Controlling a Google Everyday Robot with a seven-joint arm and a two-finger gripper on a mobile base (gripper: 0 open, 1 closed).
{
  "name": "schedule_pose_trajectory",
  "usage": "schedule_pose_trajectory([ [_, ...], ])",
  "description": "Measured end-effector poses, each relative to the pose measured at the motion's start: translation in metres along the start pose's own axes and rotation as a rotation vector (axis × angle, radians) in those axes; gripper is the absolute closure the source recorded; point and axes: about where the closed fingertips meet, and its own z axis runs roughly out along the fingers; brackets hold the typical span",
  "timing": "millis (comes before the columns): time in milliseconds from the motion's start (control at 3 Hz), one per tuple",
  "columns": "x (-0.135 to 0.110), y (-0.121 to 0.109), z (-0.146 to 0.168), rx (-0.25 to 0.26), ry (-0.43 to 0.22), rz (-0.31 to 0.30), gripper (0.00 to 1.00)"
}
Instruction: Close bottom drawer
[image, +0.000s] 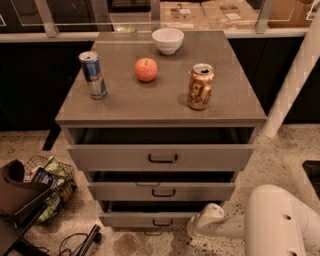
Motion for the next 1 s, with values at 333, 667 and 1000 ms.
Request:
schedule_pose_trajectory([
  [333, -0.001, 0.003, -0.001, 0.000, 0.000, 0.000, 1.00],
  [667, -0.016, -0.030, 0.005, 0.040, 0.003, -0.063, 1.00],
  [1000, -0.016, -0.027, 0.005, 0.040, 0.003, -0.063, 1.00],
])
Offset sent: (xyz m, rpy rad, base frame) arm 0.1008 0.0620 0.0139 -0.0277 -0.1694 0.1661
